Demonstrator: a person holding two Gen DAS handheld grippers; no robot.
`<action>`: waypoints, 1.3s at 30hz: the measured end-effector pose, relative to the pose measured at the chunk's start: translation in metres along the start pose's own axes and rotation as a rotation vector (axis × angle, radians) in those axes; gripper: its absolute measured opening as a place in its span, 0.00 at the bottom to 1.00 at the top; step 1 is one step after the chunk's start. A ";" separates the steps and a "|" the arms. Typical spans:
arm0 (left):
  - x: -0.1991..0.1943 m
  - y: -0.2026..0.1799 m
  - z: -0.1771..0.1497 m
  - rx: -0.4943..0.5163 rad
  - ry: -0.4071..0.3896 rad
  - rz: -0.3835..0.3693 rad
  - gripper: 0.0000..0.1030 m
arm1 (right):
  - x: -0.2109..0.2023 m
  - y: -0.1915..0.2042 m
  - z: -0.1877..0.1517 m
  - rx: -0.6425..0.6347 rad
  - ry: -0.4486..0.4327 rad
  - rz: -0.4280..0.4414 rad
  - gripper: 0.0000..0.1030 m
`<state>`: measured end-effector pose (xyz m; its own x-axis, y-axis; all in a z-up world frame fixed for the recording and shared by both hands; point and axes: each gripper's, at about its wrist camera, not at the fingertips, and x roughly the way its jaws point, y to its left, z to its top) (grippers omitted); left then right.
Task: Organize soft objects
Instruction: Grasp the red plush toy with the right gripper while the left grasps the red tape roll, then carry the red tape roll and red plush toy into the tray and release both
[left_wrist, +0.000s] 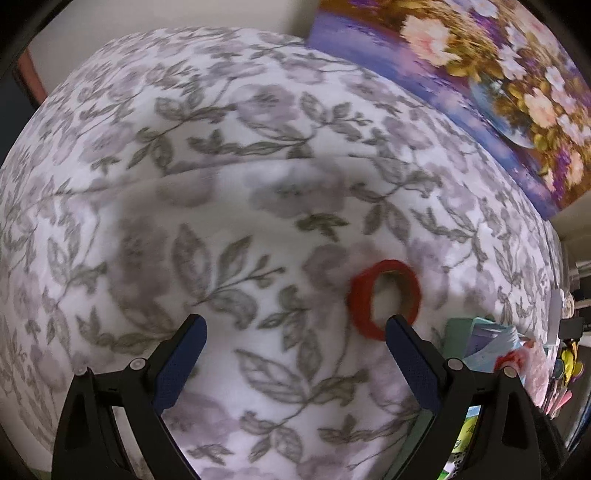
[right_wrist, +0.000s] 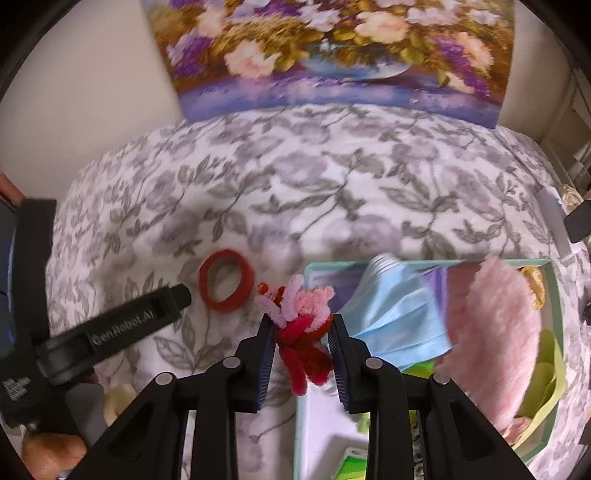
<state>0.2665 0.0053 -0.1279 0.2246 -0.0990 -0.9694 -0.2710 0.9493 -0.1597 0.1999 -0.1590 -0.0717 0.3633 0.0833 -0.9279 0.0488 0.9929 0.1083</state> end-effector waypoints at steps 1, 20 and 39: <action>0.001 -0.008 0.000 0.010 -0.004 -0.005 0.94 | -0.002 -0.003 0.002 0.006 -0.009 -0.001 0.30; 0.047 -0.103 -0.021 0.175 -0.023 -0.040 0.59 | 0.002 -0.051 0.005 0.076 -0.003 -0.007 0.30; 0.006 -0.071 -0.020 0.149 -0.082 -0.102 0.48 | -0.022 -0.050 0.002 0.064 -0.021 -0.026 0.30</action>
<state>0.2681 -0.0687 -0.1257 0.3214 -0.1784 -0.9300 -0.1027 0.9697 -0.2215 0.1912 -0.2111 -0.0557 0.3805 0.0551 -0.9231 0.1172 0.9873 0.1073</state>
